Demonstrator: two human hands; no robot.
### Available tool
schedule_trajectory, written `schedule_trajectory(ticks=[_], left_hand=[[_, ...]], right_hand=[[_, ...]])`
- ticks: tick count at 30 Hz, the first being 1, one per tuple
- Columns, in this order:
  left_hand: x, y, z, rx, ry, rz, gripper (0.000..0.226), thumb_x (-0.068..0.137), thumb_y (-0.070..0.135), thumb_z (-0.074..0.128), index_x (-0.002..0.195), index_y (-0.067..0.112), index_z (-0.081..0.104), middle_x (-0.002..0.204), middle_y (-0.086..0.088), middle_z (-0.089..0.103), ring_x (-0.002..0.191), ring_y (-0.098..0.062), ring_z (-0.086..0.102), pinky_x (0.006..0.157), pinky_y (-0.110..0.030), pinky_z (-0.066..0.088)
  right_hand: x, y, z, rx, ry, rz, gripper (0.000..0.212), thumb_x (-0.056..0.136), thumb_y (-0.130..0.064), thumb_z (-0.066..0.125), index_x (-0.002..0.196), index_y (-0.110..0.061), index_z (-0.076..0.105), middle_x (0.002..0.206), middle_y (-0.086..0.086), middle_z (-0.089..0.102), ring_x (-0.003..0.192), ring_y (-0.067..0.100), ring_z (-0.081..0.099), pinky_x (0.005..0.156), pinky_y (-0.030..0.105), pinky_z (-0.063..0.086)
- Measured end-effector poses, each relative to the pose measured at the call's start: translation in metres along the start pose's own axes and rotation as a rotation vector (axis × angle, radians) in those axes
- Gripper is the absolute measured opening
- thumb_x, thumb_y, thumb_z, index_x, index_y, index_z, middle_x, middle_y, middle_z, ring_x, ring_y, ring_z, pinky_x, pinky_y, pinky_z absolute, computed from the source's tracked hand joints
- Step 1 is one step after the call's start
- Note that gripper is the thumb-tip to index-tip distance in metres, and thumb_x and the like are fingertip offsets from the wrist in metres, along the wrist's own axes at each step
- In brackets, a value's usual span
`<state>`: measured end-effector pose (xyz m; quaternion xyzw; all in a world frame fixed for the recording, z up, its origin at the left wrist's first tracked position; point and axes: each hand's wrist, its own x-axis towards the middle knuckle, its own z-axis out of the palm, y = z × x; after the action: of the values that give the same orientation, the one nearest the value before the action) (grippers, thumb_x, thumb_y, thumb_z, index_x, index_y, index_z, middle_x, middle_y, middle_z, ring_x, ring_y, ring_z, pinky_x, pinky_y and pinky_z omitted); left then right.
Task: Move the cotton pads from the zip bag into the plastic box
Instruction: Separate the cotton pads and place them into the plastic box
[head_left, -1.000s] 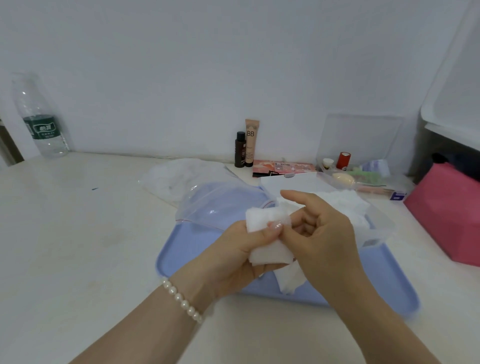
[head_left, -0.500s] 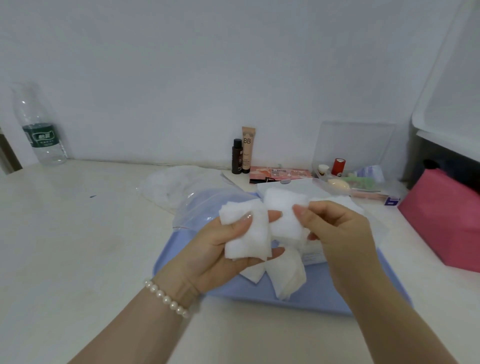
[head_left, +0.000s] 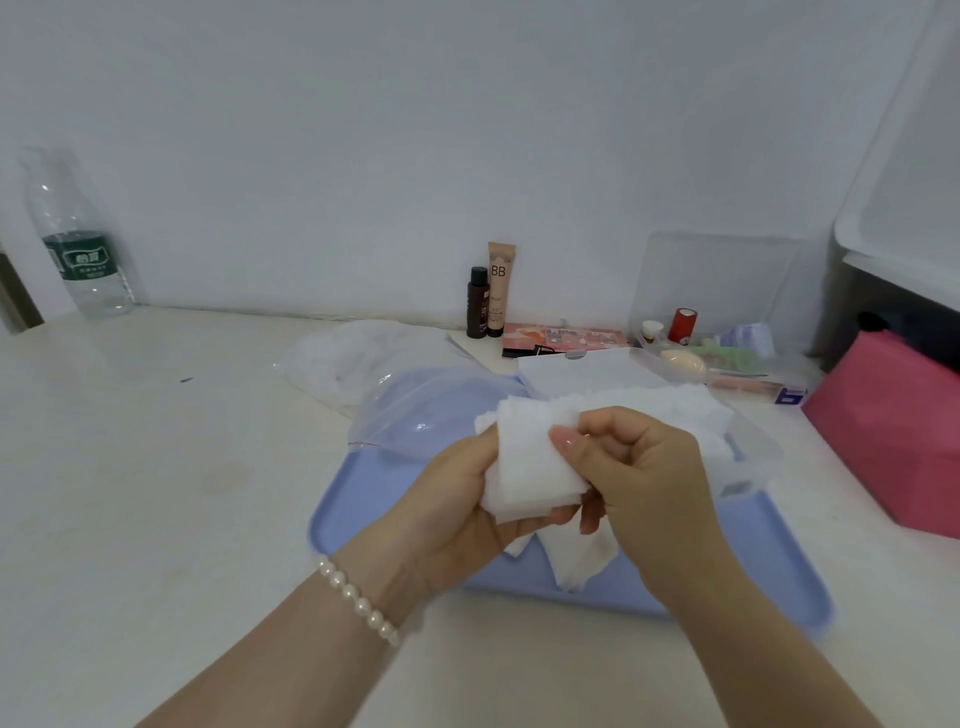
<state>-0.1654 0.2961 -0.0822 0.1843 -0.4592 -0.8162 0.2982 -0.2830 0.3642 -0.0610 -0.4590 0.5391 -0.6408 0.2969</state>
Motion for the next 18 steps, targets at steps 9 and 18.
schedule_trajectory(ticks=[9,18], left_hand=[[-0.001,0.000,0.006,-0.098,0.063,-0.063,0.075,0.070,0.071,0.039,0.096,0.010,0.073,0.099,-0.014,0.070,0.085,-0.026,0.060,0.073,-0.033,0.049],[-0.004,0.019,-0.012,-0.130,0.228,0.107,0.030,0.077,0.013,0.057,0.103,-0.002,0.061,0.103,-0.019,0.070,0.092,-0.025,0.070,0.084,-0.036,0.053]], right_hand=[[-0.003,0.007,0.008,-0.192,0.071,-0.111,0.021,0.078,-0.005,0.070,0.070,-0.021,0.059,0.049,0.003,0.056,0.040,0.013,0.052,0.035,0.015,0.037],[0.008,-0.021,-0.036,-1.023,0.016,0.187,0.053,0.077,-0.053,0.064,0.055,-0.005,0.061,0.050,0.007,0.064,0.048,0.022,0.062,0.056,0.028,0.050]])
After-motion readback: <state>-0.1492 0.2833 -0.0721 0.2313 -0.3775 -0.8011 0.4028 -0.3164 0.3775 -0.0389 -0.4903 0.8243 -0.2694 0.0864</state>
